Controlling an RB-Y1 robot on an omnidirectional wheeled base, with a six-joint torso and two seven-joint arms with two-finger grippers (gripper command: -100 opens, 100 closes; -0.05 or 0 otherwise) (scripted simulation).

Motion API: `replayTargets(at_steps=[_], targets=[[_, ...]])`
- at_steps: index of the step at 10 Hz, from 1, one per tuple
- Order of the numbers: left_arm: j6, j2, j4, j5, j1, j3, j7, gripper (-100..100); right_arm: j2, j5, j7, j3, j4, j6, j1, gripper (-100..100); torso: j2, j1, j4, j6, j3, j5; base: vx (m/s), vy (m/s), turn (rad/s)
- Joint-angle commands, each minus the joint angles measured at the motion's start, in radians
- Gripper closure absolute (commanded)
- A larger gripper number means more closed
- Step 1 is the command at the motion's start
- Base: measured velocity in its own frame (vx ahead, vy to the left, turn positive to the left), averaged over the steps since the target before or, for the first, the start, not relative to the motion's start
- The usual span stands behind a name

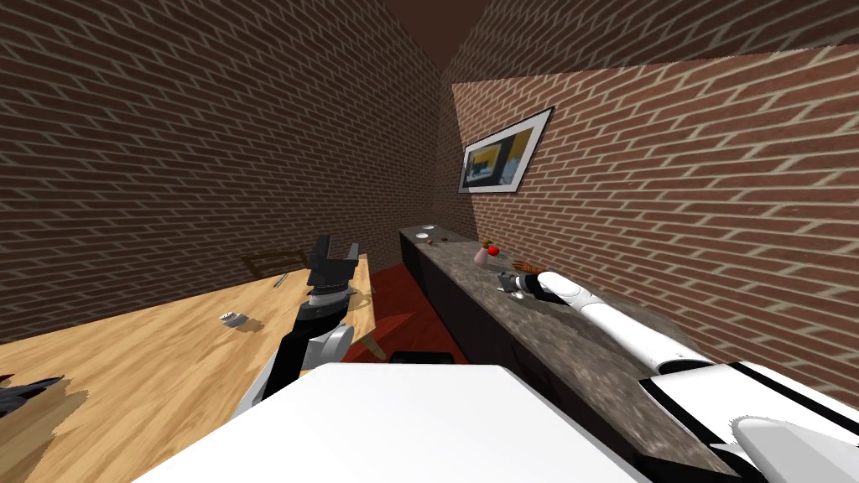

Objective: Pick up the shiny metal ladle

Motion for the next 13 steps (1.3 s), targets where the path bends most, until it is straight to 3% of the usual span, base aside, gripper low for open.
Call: replayTargets(at_steps=[1,2,4,5,6,9,10,13], targets=[[0.000,0.000,0.000,0.000,0.000,0.000,0.000,0,-0.043,0.039,0.045,0.002,0.050,-0.017,-0.011,-100,0.000,0.000,0.000,0.000,0.000,0.000,0.026,-0.029,0.157],[0.000,0.000,0.000,0.000,0.000,0.000,0.000,0,-0.043,0.039,0.045,0.002,0.043,-0.017,-0.011,-100,0.000,0.000,0.000,-0.001,0.000,0.000,0.023,-0.033,0.073],[0.000,0.000,0.000,0.000,0.000,0.000,0.000,0,-0.043,0.039,0.045,0.002,0.087,-0.017,-0.011,-100,0.000,0.000,0.000,0.000,0.000,0.000,0.003,-0.006,-0.012],[0.000,0.000,0.000,0.000,0.000,0.000,0.000,0,-0.069,0.077,0.083,0.010,0.132,-0.029,-0.027,-100,0.001,0.001,0.000,0.000,0.001,0.000,0.012,-0.010,0.155],[0.000,0.000,0.000,0.000,0.000,0.000,0.000,0,-0.069,0.077,0.083,0.010,0.155,-0.029,-0.027,-100,0.000,0.001,0.000,-0.001,0.000,0.000,0.019,-0.024,0.092],[0.000,0.000,0.000,0.000,0.000,0.000,0.000,0,-0.107,0.144,0.154,0.030,0.248,-0.052,-0.051,-100,-0.001,-0.001,0.000,0.000,0.000,0.000,0.026,-0.036,0.100],[0.000,0.000,0.000,0.000,0.000,0.000,0.000,0,-0.107,0.144,0.154,0.030,0.244,-0.052,-0.051,-100,-0.001,-0.001,0.000,0.000,0.000,0.000,0.031,-0.037,0.074],[0.000,0.000,0.000,0.000,0.000,0.000,0.000,0,-0.119,0.173,0.186,0.040,0.341,-0.064,-0.058,-100,-0.001,0.000,0.000,-0.001,0.000,0.000,0.026,-0.019,0.067]])
